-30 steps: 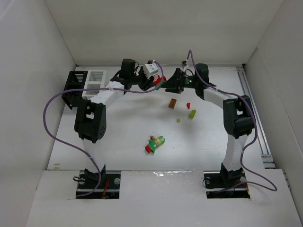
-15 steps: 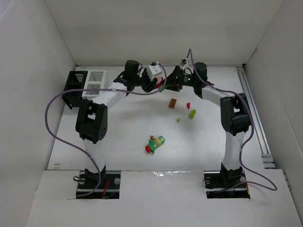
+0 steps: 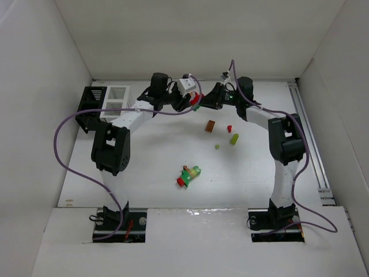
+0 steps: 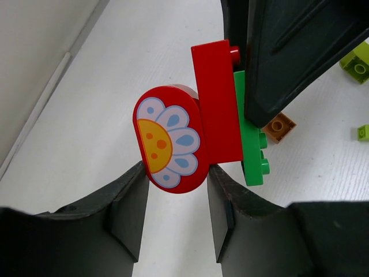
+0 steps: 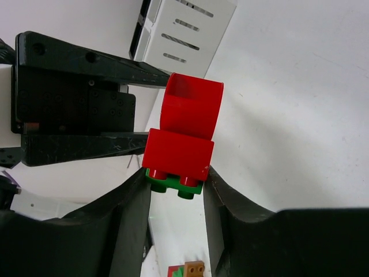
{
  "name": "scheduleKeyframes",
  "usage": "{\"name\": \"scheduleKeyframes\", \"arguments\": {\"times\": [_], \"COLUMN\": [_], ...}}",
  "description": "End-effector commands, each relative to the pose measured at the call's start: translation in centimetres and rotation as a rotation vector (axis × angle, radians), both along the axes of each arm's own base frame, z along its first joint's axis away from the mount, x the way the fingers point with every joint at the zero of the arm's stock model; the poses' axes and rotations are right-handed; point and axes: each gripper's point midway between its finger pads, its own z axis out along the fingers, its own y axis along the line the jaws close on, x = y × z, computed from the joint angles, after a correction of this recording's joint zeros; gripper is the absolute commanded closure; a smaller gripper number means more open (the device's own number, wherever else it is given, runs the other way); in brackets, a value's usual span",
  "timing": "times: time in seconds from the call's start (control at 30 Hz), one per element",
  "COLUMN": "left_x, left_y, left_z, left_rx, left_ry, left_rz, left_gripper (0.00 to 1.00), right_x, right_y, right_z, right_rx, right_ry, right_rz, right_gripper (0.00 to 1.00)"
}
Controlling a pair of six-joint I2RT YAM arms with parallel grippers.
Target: Sort the legos into containers by color
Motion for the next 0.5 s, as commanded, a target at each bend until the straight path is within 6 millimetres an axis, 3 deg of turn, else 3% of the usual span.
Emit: {"name": "scheduleKeyframes", "arguments": {"times": [0.0,0.07,0.1,0.27,0.3,0.47], "left_x": [-0.1,-0.4,-0.6,-3.0,-4.0,-7.2], "left_y": [-0.3,-0.6,-0.6,0.3,0.1,3.0], "left_z": [4.6,4.6,4.5,4.8,4.8,5.4], "left_rx": [-0.068,-0.081,-0.082,-0.084,-0.095,-0.126], "left_ry": [-0.090,-0.077,-0.067,-0.027,-0.009,0.083], "left_rz": [0.008,-0.009,-0.017,-0.054,-0.086,-0.170], "left_gripper": [1.00,0.99,0.82,0.27,0.20,0.17], "right_x": [-1.5,-1.4,-1.8,-2.1,-2.3,-3.1], "right_y": [0.6,0.6,0.6,0.0,-0.4,-2.8], "right_z": [2.8,2.8,2.9,3.8,3.9,3.2], "right_rx": [0.020,0.017,0.013,0.005,0.009,-0.031], "right_ry": [-0.140,-0.149,-0.165,-0.228,-0.228,-0.315], "right_rz": [0.058,0.058,0.070,0.083,0.098,0.156], "right_gripper": [1.00,1.00,1.00,1.00,1.00,1.00]}}
